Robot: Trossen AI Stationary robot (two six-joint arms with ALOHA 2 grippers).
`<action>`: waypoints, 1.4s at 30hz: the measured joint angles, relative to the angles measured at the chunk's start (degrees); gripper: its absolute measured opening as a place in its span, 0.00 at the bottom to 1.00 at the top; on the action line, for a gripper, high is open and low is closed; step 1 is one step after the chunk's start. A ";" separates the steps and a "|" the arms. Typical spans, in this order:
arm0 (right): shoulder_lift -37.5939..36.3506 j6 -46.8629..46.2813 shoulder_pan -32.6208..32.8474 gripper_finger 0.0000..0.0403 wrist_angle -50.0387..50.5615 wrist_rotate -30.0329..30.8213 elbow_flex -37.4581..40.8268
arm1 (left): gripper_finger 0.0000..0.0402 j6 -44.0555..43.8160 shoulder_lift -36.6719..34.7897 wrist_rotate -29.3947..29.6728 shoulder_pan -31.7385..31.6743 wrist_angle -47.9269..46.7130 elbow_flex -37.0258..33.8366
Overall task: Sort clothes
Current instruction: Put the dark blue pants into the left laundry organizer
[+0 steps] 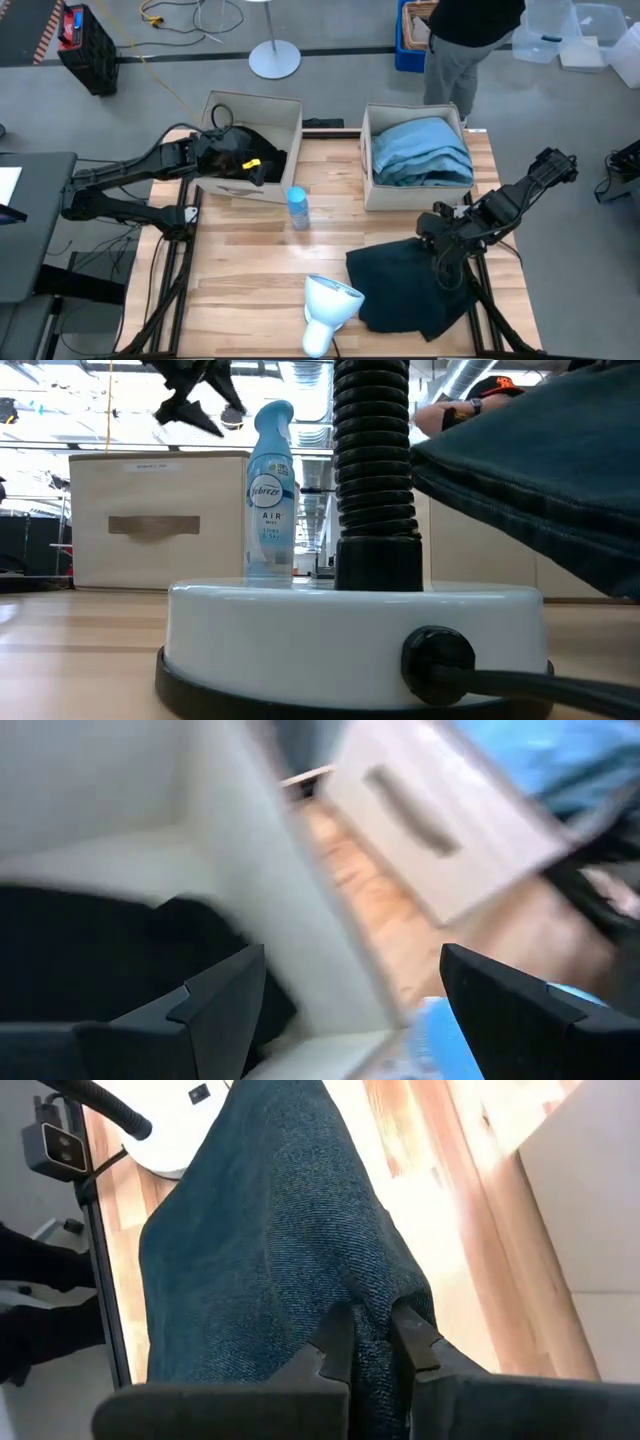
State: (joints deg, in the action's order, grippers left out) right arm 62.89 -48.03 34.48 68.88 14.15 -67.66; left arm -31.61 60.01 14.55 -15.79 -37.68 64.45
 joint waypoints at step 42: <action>0.15 25.32 -0.87 0.07 -5.23 14.95 -26.34 | 0.73 4.84 0.00 -2.78 1.59 4.12 0.00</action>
State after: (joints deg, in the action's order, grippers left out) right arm 63.05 -22.71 33.61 63.65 29.10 -94.00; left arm -26.76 60.01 11.77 -14.20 -33.56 64.45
